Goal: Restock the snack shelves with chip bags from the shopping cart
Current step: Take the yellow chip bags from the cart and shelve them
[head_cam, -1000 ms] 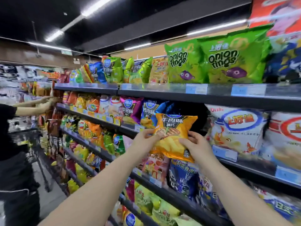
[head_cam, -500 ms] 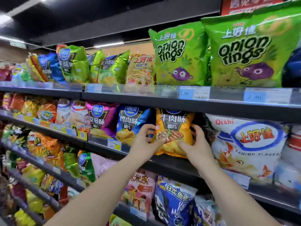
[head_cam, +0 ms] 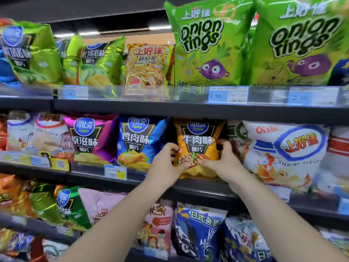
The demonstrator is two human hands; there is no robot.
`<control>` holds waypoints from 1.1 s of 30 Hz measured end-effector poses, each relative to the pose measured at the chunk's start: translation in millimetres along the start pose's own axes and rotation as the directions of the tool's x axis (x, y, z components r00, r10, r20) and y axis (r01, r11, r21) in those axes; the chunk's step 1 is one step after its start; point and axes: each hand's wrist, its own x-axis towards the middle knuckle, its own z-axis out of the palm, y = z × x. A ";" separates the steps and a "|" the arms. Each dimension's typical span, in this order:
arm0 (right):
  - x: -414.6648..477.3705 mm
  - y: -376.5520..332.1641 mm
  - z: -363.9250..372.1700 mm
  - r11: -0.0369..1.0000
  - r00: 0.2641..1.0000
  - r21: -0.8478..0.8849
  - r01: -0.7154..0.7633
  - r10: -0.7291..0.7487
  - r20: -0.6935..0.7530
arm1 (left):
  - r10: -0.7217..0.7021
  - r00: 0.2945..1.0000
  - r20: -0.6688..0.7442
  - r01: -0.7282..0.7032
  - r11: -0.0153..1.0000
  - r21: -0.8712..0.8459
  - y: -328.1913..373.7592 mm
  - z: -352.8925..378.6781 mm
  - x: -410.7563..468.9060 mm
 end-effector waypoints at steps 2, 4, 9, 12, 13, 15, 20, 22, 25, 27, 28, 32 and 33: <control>2.9 1.0 -0.9 0.999 0.999 -0.015 -0.035 0.035 0.015 | 0.040 0.998 -0.040 -0.040 0.999 0.013 -1.7 -0.3 -2.6; 6.8 1.3 -2.6 0.998 0.998 -0.032 -0.056 0.057 0.027 | 0.102 0.992 -0.074 -0.098 0.994 0.047 -3.4 1.5 -7.9; 18.9 -1.8 -8.2 0.988 0.979 0.066 -0.143 0.131 0.156 | 0.230 0.970 -0.078 -0.224 0.971 0.084 -6.8 1.1 -14.9; 23.2 -0.2 -9.0 0.972 0.968 0.146 -0.186 0.156 0.196 | 0.331 0.943 -0.045 -0.318 0.930 0.186 -9.6 -0.3 -13.8; 23.3 -0.6 -8.2 0.968 0.967 0.158 -0.196 0.164 0.196 | 0.379 0.925 -0.033 -0.360 0.900 0.246 -11.0 -0.2 -13.8; 24.4 -0.1 -6.5 0.965 0.967 0.162 -0.205 0.173 0.189 | 0.449 0.893 -0.022 -0.421 0.852 0.312 -15.1 0.8 -13.3; 29.9 3.3 -3.1 0.962 0.973 0.170 -0.212 0.191 0.131 | 0.568 0.820 -0.073 -0.498 0.770 0.399 -28.9 8.8 -12.2; 32.8 3.7 -3.2 0.967 0.978 0.158 -0.198 0.185 0.091 | 0.605 0.793 -0.068 -0.527 0.737 0.423 -33.6 12.0 -11.9; 37.0 2.4 -1.0 0.974 0.980 0.116 -0.196 0.192 0.046 | 0.689 0.723 -0.041 -0.593 0.650 0.474 -41.1 15.5 -12.8; 41.6 0.0 1.9 0.971 0.979 0.123 -0.205 0.202 0.038 | 0.746 0.664 -0.043 -0.608 0.573 0.550 -45.4 16.1 -13.5; 45.2 -1.4 3.7 0.968 0.977 0.133 -0.214 0.211 0.039 | 0.764 0.643 -0.046 -0.605 0.544 0.582 -46.4 15.9 -13.7; 64.1 -7.6 10.2 0.950 0.959 0.127 -0.285 0.283 0.032 | 0.770 0.634 -0.074 -0.585 0.539 0.606 -44.3 15.0 -11.5; 68.4 -8.4 11.7 0.947 0.955 0.120 -0.297 0.296 0.025 | 0.762 0.643 -0.077 -0.580 0.550 0.601 -42.4 15.3 -10.6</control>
